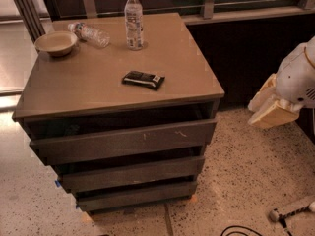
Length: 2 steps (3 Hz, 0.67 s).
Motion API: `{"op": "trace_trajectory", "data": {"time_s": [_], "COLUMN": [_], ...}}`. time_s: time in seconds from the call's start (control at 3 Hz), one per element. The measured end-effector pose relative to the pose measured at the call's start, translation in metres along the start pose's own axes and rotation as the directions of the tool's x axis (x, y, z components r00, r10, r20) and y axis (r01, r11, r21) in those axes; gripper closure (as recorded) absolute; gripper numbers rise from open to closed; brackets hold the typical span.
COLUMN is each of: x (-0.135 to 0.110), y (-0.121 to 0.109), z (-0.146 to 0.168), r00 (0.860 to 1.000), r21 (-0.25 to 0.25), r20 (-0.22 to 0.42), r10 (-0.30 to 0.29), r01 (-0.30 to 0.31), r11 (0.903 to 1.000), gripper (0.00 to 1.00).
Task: Open bottom drawer
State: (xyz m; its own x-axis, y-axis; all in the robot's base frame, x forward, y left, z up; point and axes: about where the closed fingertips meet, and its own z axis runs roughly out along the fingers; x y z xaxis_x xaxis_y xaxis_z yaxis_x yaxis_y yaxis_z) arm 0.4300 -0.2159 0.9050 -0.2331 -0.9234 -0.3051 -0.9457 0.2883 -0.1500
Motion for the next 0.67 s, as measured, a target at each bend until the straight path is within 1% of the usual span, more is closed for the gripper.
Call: {"op": "trace_trajectory", "data": {"time_s": [0.33,0.67], "x": [0.0056,0.0054], "y": [0.0244,0.0279], "z": [0.0498,0.0539], "r00": [0.997,0.997], "r21": [-0.119,-0.133], "r20": [0.066,0.070], "r10": [0.029,0.035], "r01": [-0.021,-0.025], "r11": [0.9926,0.9908], "gripper": [0.85,1.00]}}
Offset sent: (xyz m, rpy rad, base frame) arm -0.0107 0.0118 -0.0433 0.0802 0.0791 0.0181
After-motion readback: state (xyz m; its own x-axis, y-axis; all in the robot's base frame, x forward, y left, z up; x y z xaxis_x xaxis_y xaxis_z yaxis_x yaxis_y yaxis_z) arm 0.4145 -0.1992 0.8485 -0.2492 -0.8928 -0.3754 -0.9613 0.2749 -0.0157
